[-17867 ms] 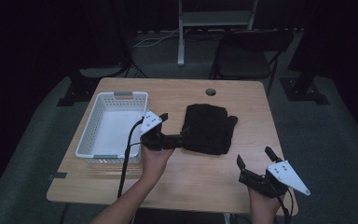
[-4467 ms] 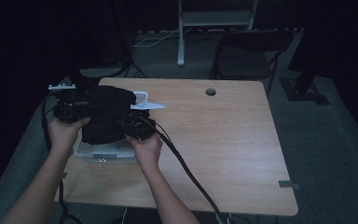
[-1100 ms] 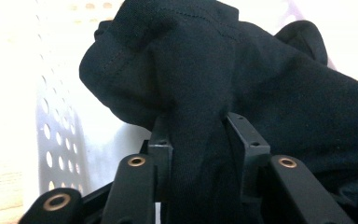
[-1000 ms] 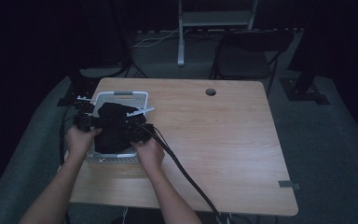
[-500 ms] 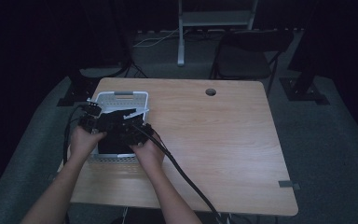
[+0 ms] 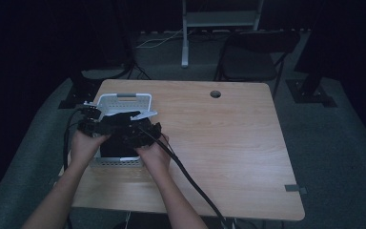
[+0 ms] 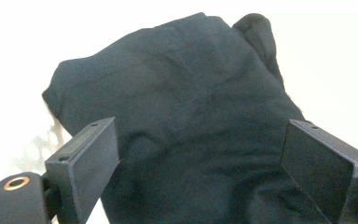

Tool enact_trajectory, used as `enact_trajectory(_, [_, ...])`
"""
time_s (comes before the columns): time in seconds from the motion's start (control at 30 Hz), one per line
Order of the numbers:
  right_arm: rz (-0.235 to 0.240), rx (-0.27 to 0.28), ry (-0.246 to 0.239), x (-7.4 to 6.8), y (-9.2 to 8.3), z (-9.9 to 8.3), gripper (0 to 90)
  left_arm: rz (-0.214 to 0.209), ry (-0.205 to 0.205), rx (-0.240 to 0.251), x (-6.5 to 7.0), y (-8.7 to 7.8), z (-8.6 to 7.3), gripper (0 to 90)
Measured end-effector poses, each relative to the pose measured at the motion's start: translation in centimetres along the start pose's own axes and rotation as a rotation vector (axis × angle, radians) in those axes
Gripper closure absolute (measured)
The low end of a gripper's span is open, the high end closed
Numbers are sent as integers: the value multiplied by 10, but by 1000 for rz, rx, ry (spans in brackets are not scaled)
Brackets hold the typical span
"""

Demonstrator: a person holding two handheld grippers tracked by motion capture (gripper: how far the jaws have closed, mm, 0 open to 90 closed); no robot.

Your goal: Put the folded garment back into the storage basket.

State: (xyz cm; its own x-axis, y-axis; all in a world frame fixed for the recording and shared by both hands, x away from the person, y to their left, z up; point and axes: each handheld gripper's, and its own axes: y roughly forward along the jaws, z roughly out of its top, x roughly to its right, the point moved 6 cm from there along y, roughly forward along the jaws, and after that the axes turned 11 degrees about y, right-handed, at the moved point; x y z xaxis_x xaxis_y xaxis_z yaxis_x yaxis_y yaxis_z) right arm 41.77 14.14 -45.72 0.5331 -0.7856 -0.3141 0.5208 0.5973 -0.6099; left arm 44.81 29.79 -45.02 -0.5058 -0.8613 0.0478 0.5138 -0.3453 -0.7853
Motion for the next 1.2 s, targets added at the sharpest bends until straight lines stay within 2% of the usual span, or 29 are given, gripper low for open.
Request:
enact_trajectory(0.1, [-10,-10,27,11,-2,-4,131,27,-9,27,-2,-3,-3,119])
enact_trajectory(0.13, [-11,-3,36,15,-3,-5,131,21,-17,28,-2,-3,-3,119])
enact_trajectory(0.2, [2,-13,61,19,-5,-6,131,32,-7,22,-1,-4,-3,117])
enact_trajectory(0.3, [9,2,69,22,-9,-6,131,47,3,17,3,-5,-3,66])
enact_trajectory(0.33, [11,8,65,22,-11,-5,131,50,11,9,4,-5,-4,36])
enact_trajectory(0.43, [23,10,65,24,-16,-4,132,70,31,19,7,-8,-4,36])
enact_trajectory(0.6, [31,12,57,26,-24,-3,132,55,27,59,13,-13,-3,36])
enact_trajectory(0.7, [36,19,56,29,-30,-4,133,70,40,74,15,-18,-4,36])
enact_trajectory(0.87, [44,33,63,36,-40,-7,140,85,63,70,18,-21,-6,36])
enact_trajectory(0.97, [47,46,73,41,-47,-8,140,52,30,81,19,-20,-11,37])
enact_trajectory(1.03, [51,57,76,43,-52,-10,140,64,29,81,17,-19,-17,36])
enact_trajectory(1.13, [45,76,77,50,-62,-12,140,42,-5,113,16,-22,-25,36])
enact_trajectory(1.2, [38,89,80,56,-70,-15,140,52,-2,131,16,-25,-30,37])
